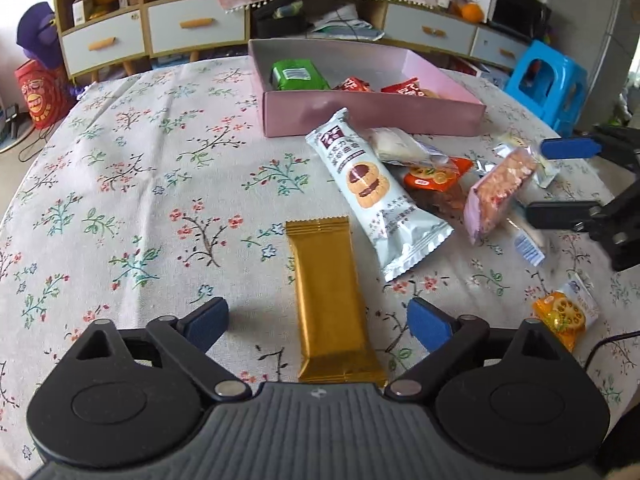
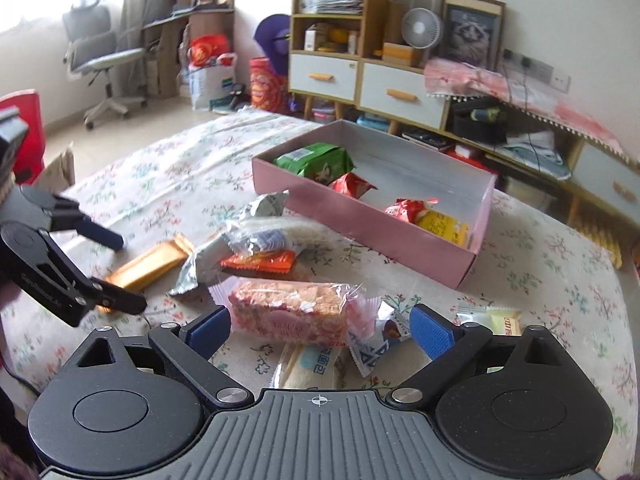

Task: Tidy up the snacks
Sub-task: 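Move both tools back over the remaining snacks, then grasp the gold bar with the left tool while the right tool grasps the pink bag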

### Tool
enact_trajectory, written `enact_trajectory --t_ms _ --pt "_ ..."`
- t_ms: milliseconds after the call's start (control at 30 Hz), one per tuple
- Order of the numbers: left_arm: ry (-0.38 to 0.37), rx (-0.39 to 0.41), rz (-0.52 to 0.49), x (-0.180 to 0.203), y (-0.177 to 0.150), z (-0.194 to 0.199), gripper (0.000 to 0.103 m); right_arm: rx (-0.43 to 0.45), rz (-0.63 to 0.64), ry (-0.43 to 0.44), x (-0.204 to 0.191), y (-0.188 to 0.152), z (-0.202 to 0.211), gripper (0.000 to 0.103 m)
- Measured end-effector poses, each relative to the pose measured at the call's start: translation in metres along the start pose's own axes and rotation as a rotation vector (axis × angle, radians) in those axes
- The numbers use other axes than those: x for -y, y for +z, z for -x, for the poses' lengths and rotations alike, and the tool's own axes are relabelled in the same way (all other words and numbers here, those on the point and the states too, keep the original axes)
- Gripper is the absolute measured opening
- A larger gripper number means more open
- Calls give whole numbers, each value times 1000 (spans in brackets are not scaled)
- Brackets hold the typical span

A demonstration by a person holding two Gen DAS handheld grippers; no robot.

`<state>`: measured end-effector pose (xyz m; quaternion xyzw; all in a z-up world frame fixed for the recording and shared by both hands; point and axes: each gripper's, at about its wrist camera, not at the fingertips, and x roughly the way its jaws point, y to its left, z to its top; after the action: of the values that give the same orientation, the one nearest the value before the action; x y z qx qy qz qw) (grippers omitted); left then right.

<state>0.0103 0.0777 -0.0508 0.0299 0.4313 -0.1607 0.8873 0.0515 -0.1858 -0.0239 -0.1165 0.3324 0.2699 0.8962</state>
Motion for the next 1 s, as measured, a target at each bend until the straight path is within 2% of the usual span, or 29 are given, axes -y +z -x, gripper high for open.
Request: enact_trajectory --t_ms 67,167,233,367,533,733,833,900,1000 --pt "-6 -2 0 1 1 0 93 -6 31 -2 -1 -2 -6 98" --pt "18 -3 -8 2 1 -2 85 -16 70 -23 -3 -3 -14 98" --pt "40 1 -21 3 2 -3 77 -12 71 -30 -2 -3 -19 98" --pt "70 6 -30 0 3 -3 70 -10 61 -8 0 2 -26 98" --pt "106 6 -5 -7 8 -2 51 -18 67 18 -4 5 -33 98" --pt "127 0 31 -16 14 -2 35 1 92 27 -11 7 -29 95" --pt "132 -8 50 -18 16 -3 31 14 94 41 -12 7 -24 86" --pt "134 -11 56 -19 17 -3 30 14 98 57 -13 6 -22 72" --pt "134 -15 64 -20 18 -3 28 15 103 81 -15 3 -19 58"
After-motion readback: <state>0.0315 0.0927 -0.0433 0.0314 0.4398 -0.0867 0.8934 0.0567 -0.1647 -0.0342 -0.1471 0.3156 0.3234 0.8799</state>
